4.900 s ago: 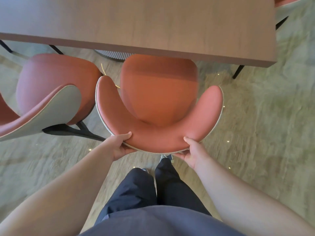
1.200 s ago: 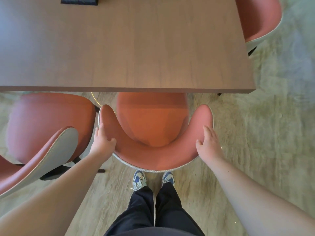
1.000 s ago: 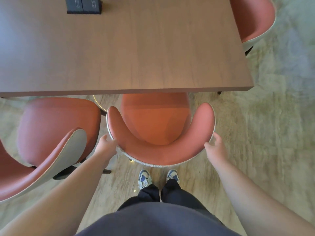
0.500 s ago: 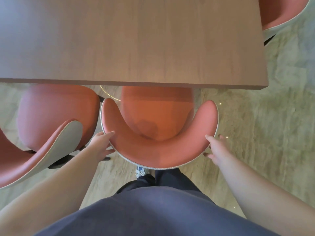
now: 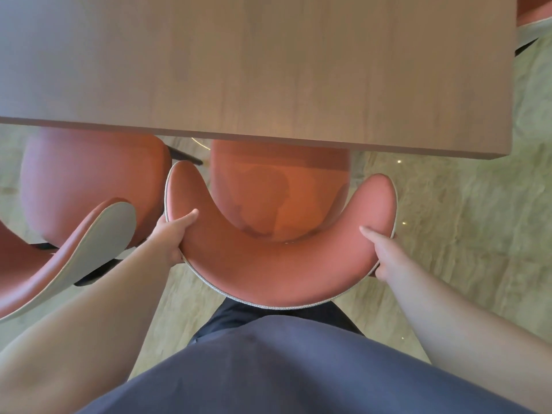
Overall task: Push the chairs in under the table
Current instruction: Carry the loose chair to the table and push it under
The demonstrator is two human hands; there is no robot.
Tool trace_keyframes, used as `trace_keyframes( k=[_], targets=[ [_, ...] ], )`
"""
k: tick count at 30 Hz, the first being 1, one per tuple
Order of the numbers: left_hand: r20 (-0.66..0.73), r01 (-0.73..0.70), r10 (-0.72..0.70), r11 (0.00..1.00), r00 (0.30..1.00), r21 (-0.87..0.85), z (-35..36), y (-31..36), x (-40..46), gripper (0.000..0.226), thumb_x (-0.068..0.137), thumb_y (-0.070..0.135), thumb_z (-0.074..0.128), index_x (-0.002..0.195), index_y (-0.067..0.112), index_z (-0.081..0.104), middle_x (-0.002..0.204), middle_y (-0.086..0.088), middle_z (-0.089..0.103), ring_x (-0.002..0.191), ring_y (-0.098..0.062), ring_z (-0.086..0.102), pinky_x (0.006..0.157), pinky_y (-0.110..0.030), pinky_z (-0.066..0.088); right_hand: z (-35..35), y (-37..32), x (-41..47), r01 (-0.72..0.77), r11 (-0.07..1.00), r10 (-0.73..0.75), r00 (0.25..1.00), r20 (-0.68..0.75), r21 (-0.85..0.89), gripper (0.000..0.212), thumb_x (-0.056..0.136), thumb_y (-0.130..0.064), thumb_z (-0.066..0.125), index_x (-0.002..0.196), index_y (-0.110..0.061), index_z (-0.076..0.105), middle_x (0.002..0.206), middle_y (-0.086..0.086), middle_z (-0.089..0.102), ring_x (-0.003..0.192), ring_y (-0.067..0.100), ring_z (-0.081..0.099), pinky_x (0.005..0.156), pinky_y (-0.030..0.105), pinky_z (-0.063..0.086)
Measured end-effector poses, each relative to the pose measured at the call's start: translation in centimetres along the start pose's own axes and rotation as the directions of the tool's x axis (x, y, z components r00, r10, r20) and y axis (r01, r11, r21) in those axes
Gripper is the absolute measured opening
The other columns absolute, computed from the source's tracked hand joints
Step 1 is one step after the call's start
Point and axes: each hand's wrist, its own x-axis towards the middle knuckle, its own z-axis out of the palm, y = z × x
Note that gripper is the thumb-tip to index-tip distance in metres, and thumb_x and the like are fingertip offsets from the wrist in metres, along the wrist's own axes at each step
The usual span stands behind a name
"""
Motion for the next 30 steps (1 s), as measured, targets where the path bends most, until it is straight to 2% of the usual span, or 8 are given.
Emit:
trace_keyframes(
  k=[3,7,12,16,20,24,26,30],
  targets=[
    [0.028,0.011,-0.012,1.000,1.000,0.026,-0.3,0.6,0.9,0.059,0.087,0.020,0.085,0.138,0.025,0.057,0.120,-0.014,0.076,0.102,-0.039,0.076,0.075,-0.070,0.060,-0.2,-0.1,0.6,0.013,1.000,-0.013,1.000,-0.010,-0.019,0.042,0.081,-0.030,0.084,0.117,-0.021,0.066,0.102,0.005,0.076,0.088,0.024,0.073,0.065,0.038,0.054],
    [0.014,-0.017,0.016,0.996,1.000,0.086,-0.5,0.6,1.0,0.046,0.086,0.018,0.085,0.124,0.025,0.061,0.103,-0.009,0.081,0.084,-0.029,0.080,0.063,-0.053,0.064,-0.2,-0.1,0.9,0.058,0.998,-0.060,0.997,-0.050,-0.036,0.050,0.083,-0.020,0.080,0.128,-0.015,0.059,0.106,0.008,0.074,0.090,0.027,0.072,0.066,0.039,0.055],
    [0.039,-0.046,0.041,0.990,0.998,0.135,-0.9,0.6,0.9,0.063,0.080,0.024,0.091,0.133,0.023,0.056,0.118,-0.008,0.076,0.103,-0.034,0.076,0.087,-0.064,0.060,0.0,0.0,1.1,0.100,0.995,-0.102,0.990,-0.096,-0.023,0.056,0.084,-0.016,0.078,0.135,-0.015,0.054,0.119,0.012,0.070,0.093,0.028,0.070,0.069,0.039,0.055],
    [-0.103,-0.097,0.119,0.976,0.988,0.194,-0.3,0.5,1.1,0.050,0.083,0.020,0.084,0.126,0.022,0.058,0.118,-0.010,0.072,0.101,-0.034,0.073,0.090,-0.059,0.060,0.1,0.2,1.2,0.157,0.987,-0.160,0.977,-0.143,-0.034,0.041,0.086,-0.012,0.076,0.119,-0.020,0.054,0.102,0.003,0.068,0.086,0.023,0.067,0.077,0.041,0.054],
    [-0.141,-0.154,0.184,0.968,0.973,0.196,-0.2,0.0,1.3,0.040,0.086,0.013,0.078,0.121,0.021,0.062,0.116,-0.012,0.073,0.101,-0.035,0.072,0.092,-0.057,0.060,0.1,0.9,1.3,0.245,0.962,-0.267,0.936,-0.228,-0.121,0.034,0.087,-0.017,0.075,0.114,-0.017,0.054,0.089,-0.006,0.061,0.079,0.018,0.061,0.081,0.037,0.046],
    [-0.165,-0.194,0.231,0.957,0.959,0.214,-0.2,0.2,0.9,0.028,0.089,0.013,0.075,0.113,0.024,0.065,0.108,-0.008,0.074,0.095,-0.034,0.074,0.081,-0.055,0.063,0.5,1.2,0.9,0.325,0.933,-0.357,0.896,-0.265,-0.155,0.031,0.088,-0.018,0.074,0.112,-0.015,0.056,0.091,-0.004,0.062,0.081,0.020,0.062,0.079,0.034,0.046],
    [-0.159,-0.209,0.246,0.953,0.956,0.220,-0.1,0.8,0.8,0.024,0.089,0.015,0.073,0.109,0.025,0.065,0.104,-0.007,0.074,0.090,-0.033,0.074,0.072,-0.053,0.064,0.6,0.9,0.9,0.370,0.915,-0.402,0.874,-0.273,-0.161,0.026,0.087,-0.018,0.074,0.108,-0.015,0.058,0.090,-0.006,0.064,0.077,0.012,0.062,0.067,0.030,0.045],
    [-0.141,-0.311,0.343,0.928,0.929,0.207,0.2,2.4,0.9,0.021,0.089,0.009,0.073,0.100,0.024,0.065,0.102,-0.006,0.073,0.088,-0.025,0.072,0.062,-0.032,0.055,0.7,-0.2,0.9,0.407,0.899,-0.437,0.861,-0.261,-0.164,0.019,0.086,-0.020,0.073,0.097,-0.017,0.058,0.090,-0.006,0.066,0.078,0.012,0.063,0.062,0.026,0.042]
  ],
)
